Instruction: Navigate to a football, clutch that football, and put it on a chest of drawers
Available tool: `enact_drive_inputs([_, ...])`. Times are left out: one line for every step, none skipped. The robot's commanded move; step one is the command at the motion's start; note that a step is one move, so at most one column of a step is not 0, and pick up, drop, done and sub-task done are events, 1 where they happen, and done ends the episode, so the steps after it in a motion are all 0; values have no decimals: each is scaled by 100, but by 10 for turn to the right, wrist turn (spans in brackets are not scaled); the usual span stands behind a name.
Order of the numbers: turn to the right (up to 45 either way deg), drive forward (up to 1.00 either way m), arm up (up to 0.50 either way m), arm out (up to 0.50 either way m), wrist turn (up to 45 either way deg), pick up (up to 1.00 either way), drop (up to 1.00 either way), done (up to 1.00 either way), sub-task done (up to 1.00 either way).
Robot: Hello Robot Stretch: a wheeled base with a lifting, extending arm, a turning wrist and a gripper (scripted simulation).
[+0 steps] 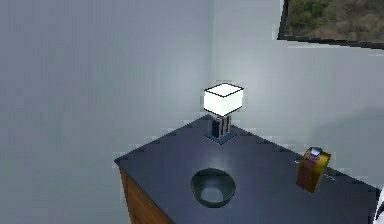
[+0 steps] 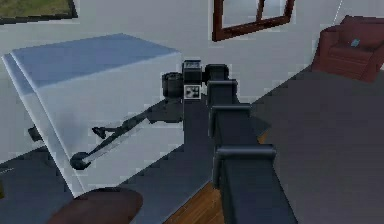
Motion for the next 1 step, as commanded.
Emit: enact_drive_inputs([0,0,0,0,0,0,0,100,0])
